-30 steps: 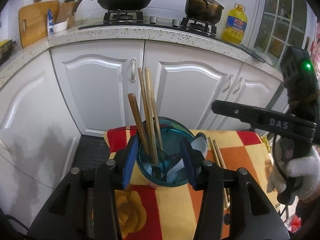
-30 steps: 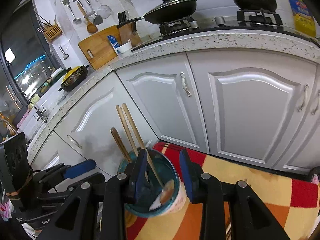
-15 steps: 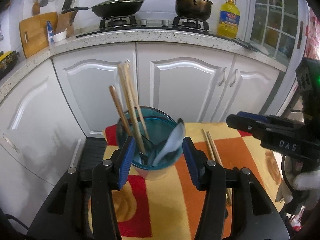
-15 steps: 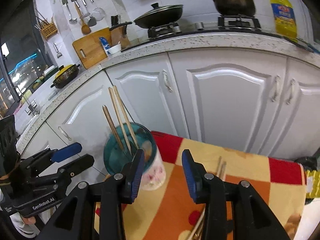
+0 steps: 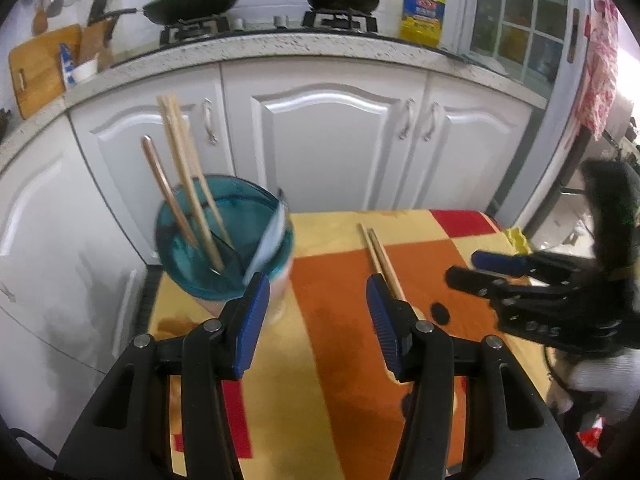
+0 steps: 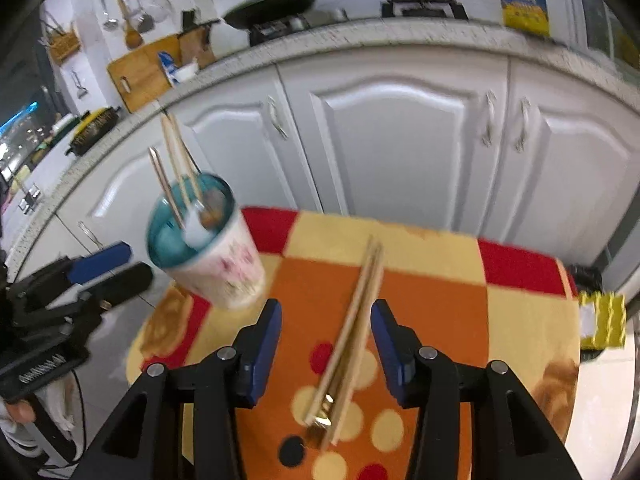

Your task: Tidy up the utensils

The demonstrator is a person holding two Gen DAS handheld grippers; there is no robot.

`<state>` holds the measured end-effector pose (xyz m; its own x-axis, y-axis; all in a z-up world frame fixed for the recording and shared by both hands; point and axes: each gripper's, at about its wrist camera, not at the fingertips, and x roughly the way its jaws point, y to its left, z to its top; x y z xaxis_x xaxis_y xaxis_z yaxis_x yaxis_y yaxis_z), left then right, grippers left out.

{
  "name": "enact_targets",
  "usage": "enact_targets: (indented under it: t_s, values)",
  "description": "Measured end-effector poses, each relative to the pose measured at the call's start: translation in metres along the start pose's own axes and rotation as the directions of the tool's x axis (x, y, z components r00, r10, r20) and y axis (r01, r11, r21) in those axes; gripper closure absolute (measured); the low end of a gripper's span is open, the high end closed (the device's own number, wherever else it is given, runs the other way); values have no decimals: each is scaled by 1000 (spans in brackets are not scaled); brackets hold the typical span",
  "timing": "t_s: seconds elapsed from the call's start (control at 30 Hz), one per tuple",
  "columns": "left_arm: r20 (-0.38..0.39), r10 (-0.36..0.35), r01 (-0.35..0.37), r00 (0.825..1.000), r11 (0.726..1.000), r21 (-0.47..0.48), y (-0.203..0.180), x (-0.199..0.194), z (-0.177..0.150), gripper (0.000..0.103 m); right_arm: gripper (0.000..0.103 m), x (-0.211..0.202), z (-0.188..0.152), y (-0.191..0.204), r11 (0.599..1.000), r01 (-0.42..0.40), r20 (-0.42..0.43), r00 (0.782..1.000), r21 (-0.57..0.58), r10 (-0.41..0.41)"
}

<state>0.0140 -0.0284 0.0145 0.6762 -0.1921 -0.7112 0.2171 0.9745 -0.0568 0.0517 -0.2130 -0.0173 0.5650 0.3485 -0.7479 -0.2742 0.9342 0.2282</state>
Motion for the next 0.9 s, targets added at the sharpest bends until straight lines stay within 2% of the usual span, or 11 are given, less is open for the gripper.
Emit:
enact_targets:
  t_s: [0.1, 0.17, 0.27, 0.4, 0.47, 0.53, 0.6, 0.63, 0.73, 0.83, 0.9]
  values:
    - [-16, -20, 20, 1000, 1000, -16, 0, 7, -11, 53, 60, 21, -14, -13, 1000, 19, -66, 998, 16, -18]
    - [-45, -24, 23, 999, 999, -28, 2, 15, -20, 53, 71, 40, -23, -21, 999, 29, -116, 993, 32, -26]
    - [-104, -35, 32, 994, 999, -30, 2, 30, -34, 53, 77, 69, -33, -32, 996, 4, -177, 984, 84, 11]
    - [-145, -43, 41, 988, 999, -15, -1, 42, -47, 53, 82, 97, -33, -39, 994, 4, -214, 977, 105, 19]
    - [-159, -51, 49, 986, 999, -16, -3, 47, -49, 53, 88, 109, -33, -42, 994, 19, -232, 973, 107, 6]
    - [-166, -56, 53, 984, 998, -18, -4, 51, -50, 53, 89, 109, -31, -48, 993, 39, -209, 978, 109, -16]
    - [-174, -66, 64, 982, 998, -17, -4, 55, -50, 53, 101, 110, -30, -56, 989, 102, -224, 972, 105, -77]
    - [-180, -70, 68, 981, 998, -15, -5, 58, -50, 53, 101, 109, -30, -61, 989, 107, -221, 972, 106, -82]
    - [-201, -80, 79, 976, 997, -14, -11, 69, -50, 53, 101, 102, -28, -69, 984, 20, -198, 980, 179, 16]
    - [-220, -94, 92, 971, 996, -19, -16, 77, -51, 53, 101, 101, -22, -60, 988, -21, -180, 983, 153, 48]
    - [-230, -96, 96, 969, 995, -13, -19, 80, -53, 53, 101, 108, -19, -51, 994, -3, -201, 979, 111, 26]
